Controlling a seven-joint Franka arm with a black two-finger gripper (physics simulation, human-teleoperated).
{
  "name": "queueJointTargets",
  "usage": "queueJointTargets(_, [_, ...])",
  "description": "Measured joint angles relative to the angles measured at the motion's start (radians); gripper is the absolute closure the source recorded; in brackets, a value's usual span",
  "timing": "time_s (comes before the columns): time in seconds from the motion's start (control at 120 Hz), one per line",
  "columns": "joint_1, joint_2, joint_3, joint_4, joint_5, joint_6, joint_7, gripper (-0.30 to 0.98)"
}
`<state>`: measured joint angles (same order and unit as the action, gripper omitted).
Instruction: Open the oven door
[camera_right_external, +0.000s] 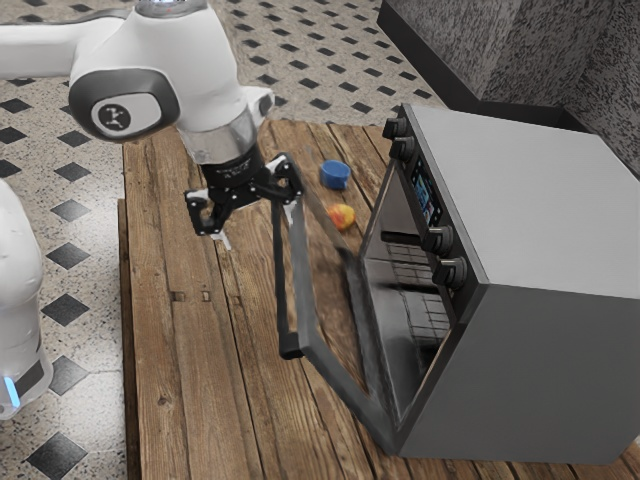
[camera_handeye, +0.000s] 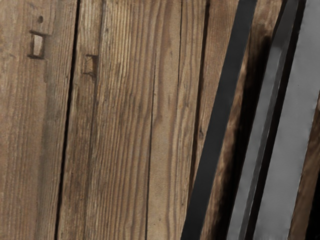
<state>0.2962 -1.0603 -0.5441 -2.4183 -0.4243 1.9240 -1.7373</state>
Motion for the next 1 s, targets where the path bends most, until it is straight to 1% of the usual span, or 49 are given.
queueJointTargets(0.058, [0.006, -0.046, -0.009, -0.016, -0.023, 0.000, 0.000, 0.00])
queueJointTargets(0.117, [0.006, -0.048, -0.012, -0.017, -0.037, 0.000, 0.000, 0.00])
queueJointTargets(0.167, [0.004, 0.014, -0.003, 0.024, -0.036, -0.009, 0.000, 0.00])
queueJointTargets(0.217, [0.003, 0.131, 0.044, 0.163, 0.009, -0.044, -0.002, 0.00])
queueJointTargets(0.242, [0.002, 0.191, 0.077, 0.247, 0.038, -0.069, -0.007, 0.00])
queueJointTargets(0.267, [-0.003, 0.249, 0.131, 0.316, 0.069, -0.091, -0.012, 0.00])
queueJointTargets(0.3, [-0.011, 0.330, 0.204, 0.386, 0.104, -0.117, -0.020, 0.00])
queueJointTargets(0.342, [-0.045, 0.422, 0.304, 0.452, 0.152, -0.145, -0.038, 0.00])
queueJointTargets(0.392, [-0.085, 0.500, 0.408, 0.490, 0.200, -0.176, -0.068, 0.00])
queueJointTargets(0.442, [-0.111, 0.552, 0.516, 0.492, 0.232, -0.200, -0.097, 0.00])
queueJointTargets(0.5, [-0.124, 0.577, 0.577, 0.468, 0.256, -0.224, -0.128, 0.00])
queueJointTargets(0.617, [-0.160, 0.584, 0.601, 0.455, 0.274, -0.265, -0.183, 0.00])
queueJointTargets(0.75, [-0.161, 0.591, 0.568, 0.438, 0.288, -0.293, -0.234, 0.00])
queueJointTargets(1.0, [-0.161, 0.593, 0.563, 0.435, 0.294, -0.315, -0.302, 0.00])
